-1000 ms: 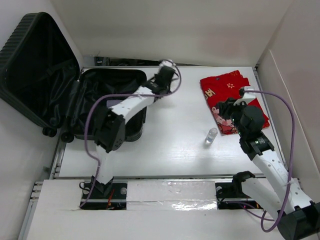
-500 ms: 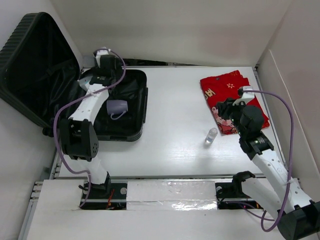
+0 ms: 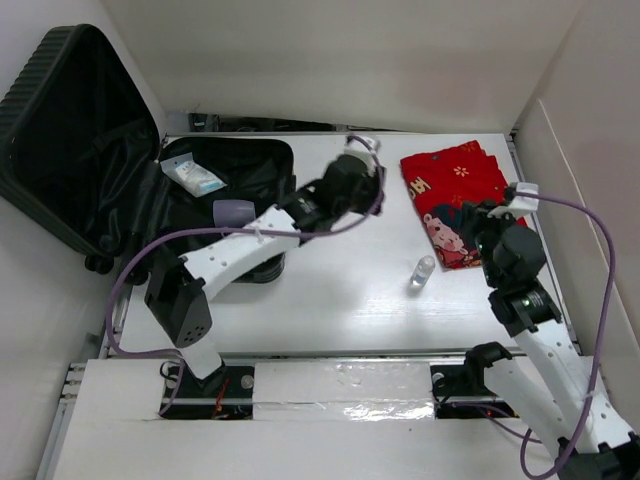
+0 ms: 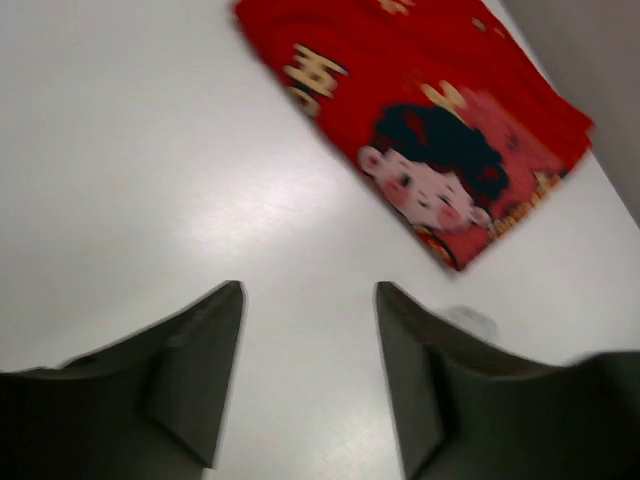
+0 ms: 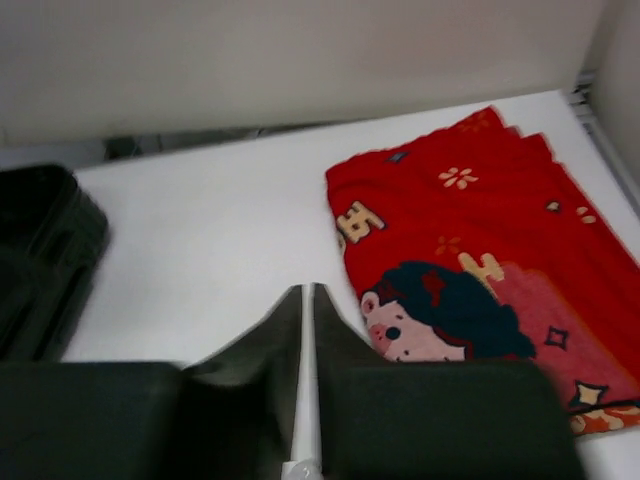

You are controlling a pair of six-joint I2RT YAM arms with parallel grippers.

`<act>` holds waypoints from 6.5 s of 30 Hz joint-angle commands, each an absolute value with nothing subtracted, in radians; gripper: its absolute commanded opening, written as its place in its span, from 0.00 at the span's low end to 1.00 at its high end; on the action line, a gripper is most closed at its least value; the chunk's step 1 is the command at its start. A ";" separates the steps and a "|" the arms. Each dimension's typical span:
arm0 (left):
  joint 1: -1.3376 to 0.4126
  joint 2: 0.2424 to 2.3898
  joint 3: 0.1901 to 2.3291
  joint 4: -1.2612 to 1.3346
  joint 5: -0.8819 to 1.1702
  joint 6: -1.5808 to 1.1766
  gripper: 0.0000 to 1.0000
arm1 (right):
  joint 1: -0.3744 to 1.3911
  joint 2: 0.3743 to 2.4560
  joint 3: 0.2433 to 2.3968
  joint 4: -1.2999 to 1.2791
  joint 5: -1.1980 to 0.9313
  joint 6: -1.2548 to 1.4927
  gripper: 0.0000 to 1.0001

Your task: Pack the luggage

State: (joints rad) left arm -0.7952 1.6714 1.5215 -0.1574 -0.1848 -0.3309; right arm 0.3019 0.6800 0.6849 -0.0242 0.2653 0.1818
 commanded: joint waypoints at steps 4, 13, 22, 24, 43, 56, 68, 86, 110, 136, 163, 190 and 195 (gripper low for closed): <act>-1.044 1.686 1.461 -0.026 -0.177 -0.299 0.77 | 0.307 0.540 0.661 -0.040 0.505 0.219 0.76; -1.149 1.851 1.462 0.081 -0.142 -0.261 0.80 | 0.307 0.492 0.654 -0.060 0.528 0.236 0.79; -1.158 2.052 1.588 0.094 -0.118 -0.226 0.76 | 0.307 0.508 0.649 -0.037 0.491 0.232 0.78; -1.158 2.088 1.608 0.098 -0.110 -0.227 0.68 | 0.307 0.512 0.649 -0.035 0.489 0.230 0.78; -0.840 1.732 1.408 0.124 -0.340 -0.296 0.11 | 0.307 0.557 0.637 0.035 0.370 0.204 0.76; -0.235 1.739 1.416 0.038 -0.244 -0.437 0.15 | 0.307 0.611 0.655 0.044 0.278 0.179 0.75; -0.158 1.882 1.499 -0.057 -0.285 -0.413 0.69 | 0.307 0.663 0.667 0.044 0.241 0.163 0.73; -0.493 1.471 1.373 0.140 -0.342 -0.380 0.64 | 0.307 0.859 0.684 0.046 0.331 0.167 0.13; -0.989 1.321 0.835 0.310 -0.302 -0.476 0.45 | 0.238 1.952 1.396 -0.394 0.247 0.060 0.53; -0.989 1.114 0.723 0.403 -0.262 -0.442 0.44 | 0.230 2.220 1.805 -0.705 0.321 0.282 0.28; -0.989 0.965 0.588 0.463 -0.207 -0.422 0.43 | 0.235 2.177 1.789 -0.904 0.428 0.186 0.65; -0.989 1.038 0.621 0.405 -0.333 -0.468 0.54 | 0.492 1.887 1.662 -0.678 0.186 0.242 0.57; -0.989 1.164 0.698 0.370 -0.344 -0.508 0.51 | 0.437 1.601 1.481 -0.508 0.192 0.258 0.74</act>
